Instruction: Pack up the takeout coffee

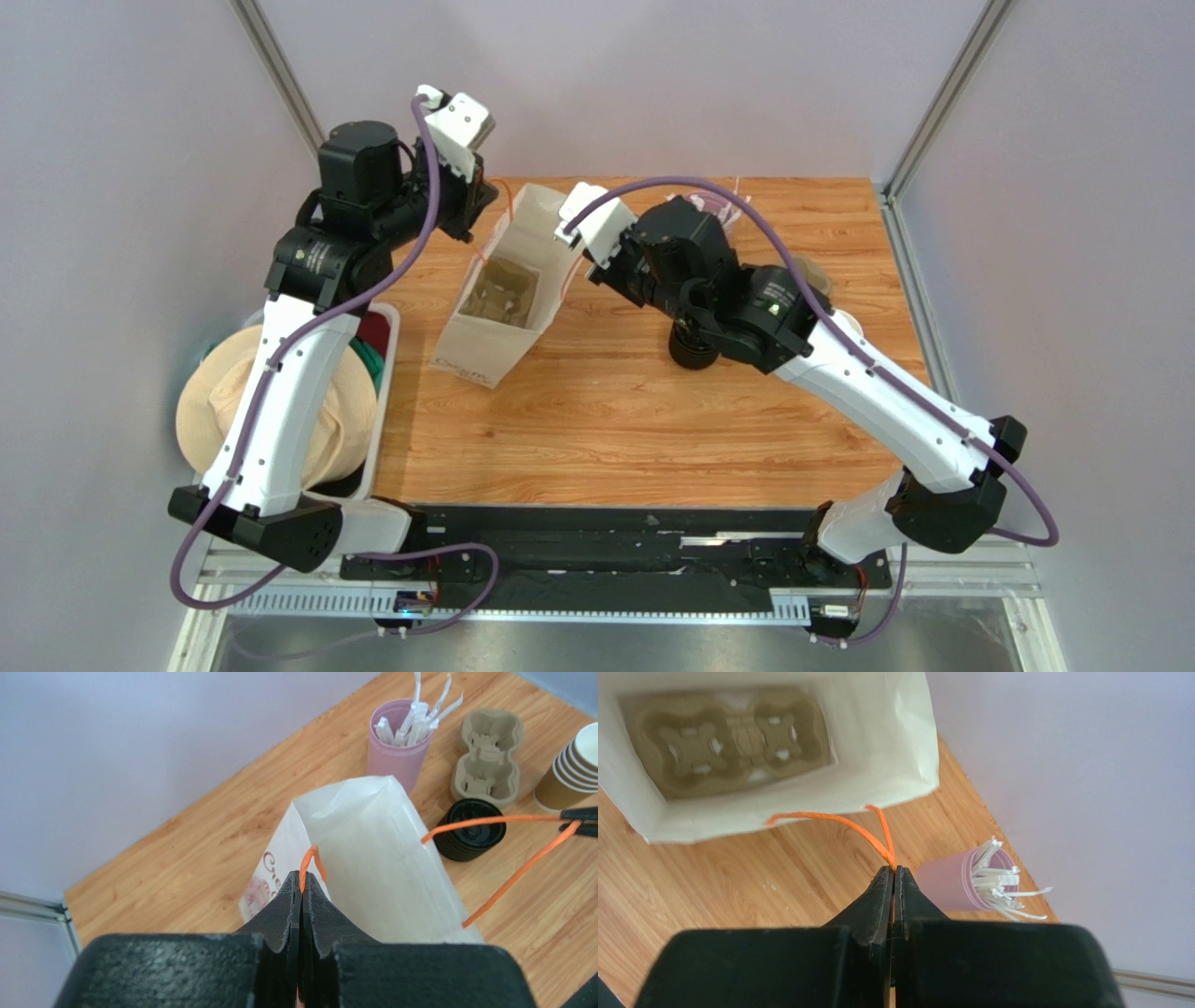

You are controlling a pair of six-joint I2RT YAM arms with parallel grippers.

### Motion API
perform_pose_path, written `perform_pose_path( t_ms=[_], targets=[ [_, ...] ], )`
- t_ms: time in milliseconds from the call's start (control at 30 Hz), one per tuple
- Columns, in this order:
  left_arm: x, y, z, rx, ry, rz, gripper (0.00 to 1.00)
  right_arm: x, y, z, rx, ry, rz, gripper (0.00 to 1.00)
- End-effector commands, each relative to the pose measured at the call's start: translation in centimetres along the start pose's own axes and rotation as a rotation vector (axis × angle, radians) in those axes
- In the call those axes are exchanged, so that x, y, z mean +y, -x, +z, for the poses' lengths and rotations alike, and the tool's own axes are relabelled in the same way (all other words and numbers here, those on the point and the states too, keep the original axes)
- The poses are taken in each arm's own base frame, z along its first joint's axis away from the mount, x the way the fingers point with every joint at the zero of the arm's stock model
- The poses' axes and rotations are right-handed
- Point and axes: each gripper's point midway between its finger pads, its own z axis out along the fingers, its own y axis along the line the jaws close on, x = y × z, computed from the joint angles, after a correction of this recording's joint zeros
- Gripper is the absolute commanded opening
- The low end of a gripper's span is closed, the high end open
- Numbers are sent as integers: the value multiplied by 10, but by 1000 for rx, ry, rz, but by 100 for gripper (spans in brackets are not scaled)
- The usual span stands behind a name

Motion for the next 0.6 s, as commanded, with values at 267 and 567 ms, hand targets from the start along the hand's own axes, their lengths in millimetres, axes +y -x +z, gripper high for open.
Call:
perform_pose_path(
  t_ms=[267, 567],
  targets=[
    [-6, 37, -26, -103, -14, 9, 0, -56, 51, -50, -137, -126, 59, 0],
    [-7, 53, -28, -139, -30, 10, 0, -59, 47, -45, -135, -145, 64, 0]
  ],
)
